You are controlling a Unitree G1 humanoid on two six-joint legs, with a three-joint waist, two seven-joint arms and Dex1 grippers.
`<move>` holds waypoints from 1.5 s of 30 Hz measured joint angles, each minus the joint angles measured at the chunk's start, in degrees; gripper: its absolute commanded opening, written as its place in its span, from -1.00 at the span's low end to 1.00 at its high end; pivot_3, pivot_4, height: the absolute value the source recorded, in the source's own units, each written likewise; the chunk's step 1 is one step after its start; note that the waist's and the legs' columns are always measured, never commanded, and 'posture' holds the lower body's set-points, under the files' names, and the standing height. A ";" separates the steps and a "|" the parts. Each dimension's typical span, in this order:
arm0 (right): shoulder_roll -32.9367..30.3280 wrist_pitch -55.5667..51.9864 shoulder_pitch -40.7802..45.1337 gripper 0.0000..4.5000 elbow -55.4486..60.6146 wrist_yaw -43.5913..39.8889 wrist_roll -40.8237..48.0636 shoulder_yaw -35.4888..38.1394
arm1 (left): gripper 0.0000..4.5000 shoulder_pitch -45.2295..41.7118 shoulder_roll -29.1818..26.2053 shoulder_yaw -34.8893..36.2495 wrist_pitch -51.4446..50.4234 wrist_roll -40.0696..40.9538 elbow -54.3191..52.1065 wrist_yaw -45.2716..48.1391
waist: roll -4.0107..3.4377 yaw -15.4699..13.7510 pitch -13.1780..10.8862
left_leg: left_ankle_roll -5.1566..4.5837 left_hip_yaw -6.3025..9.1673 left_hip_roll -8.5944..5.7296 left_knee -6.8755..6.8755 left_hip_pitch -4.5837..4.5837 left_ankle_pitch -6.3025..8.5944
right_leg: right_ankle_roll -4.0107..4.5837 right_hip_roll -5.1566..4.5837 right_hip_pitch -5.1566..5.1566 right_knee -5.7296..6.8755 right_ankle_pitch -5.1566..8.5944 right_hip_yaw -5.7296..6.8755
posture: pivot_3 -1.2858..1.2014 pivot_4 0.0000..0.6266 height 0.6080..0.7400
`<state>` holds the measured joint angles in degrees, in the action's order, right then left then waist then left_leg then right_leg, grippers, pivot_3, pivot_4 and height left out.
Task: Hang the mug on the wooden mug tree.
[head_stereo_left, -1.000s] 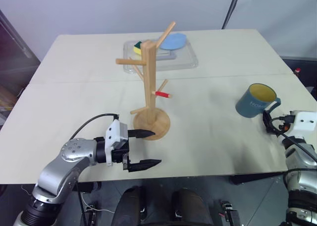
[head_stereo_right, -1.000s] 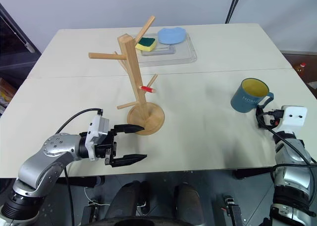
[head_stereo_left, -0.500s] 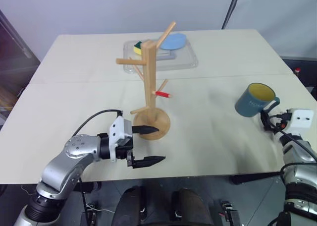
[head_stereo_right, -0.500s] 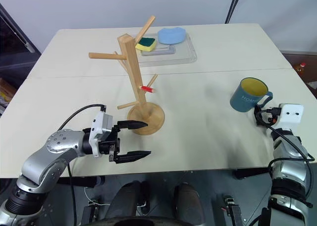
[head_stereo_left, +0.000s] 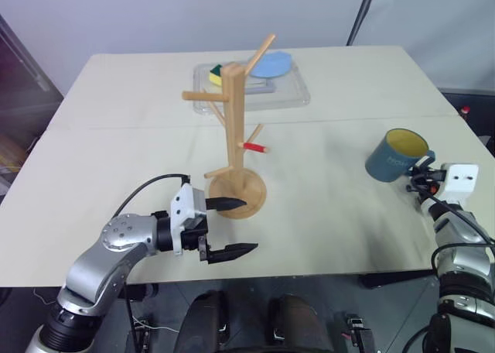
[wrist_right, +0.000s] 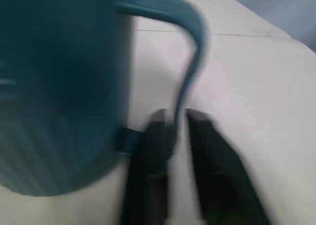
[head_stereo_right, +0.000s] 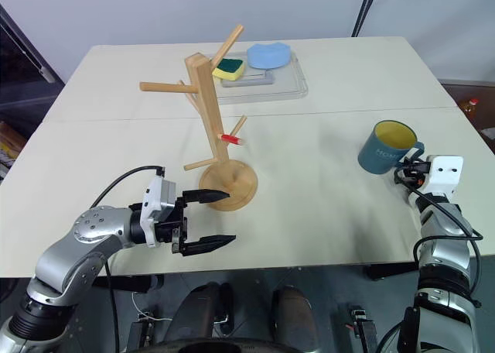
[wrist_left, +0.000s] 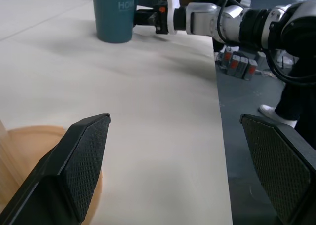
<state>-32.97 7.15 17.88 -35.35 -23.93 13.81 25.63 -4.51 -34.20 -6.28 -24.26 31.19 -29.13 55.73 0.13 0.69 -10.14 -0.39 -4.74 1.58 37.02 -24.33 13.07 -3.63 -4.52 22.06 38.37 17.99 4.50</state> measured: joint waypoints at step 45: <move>-17.06 -30.48 8.68 -0.98 72.89 -21.96 -4.98 -29.81 | 1.00 -4.75 -3.98 15.54 -2.93 9.60 8.36 -0.54 | 0.08 -0.05 -0.14 | -0.01 0.00 0.07 0.01 -0.07 0.02 | 0.01 -0.02 0.11 -0.07 0.00 -0.02 | 0.03 -0.52 1.00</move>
<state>-50.03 -23.33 26.56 37.54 -45.89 8.83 -4.18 -9.26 -38.18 9.26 -27.19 40.79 -20.77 55.19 0.21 0.64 -10.29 -0.39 -4.75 1.66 37.03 -24.40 13.10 -3.62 -4.53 22.18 38.30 17.99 4.48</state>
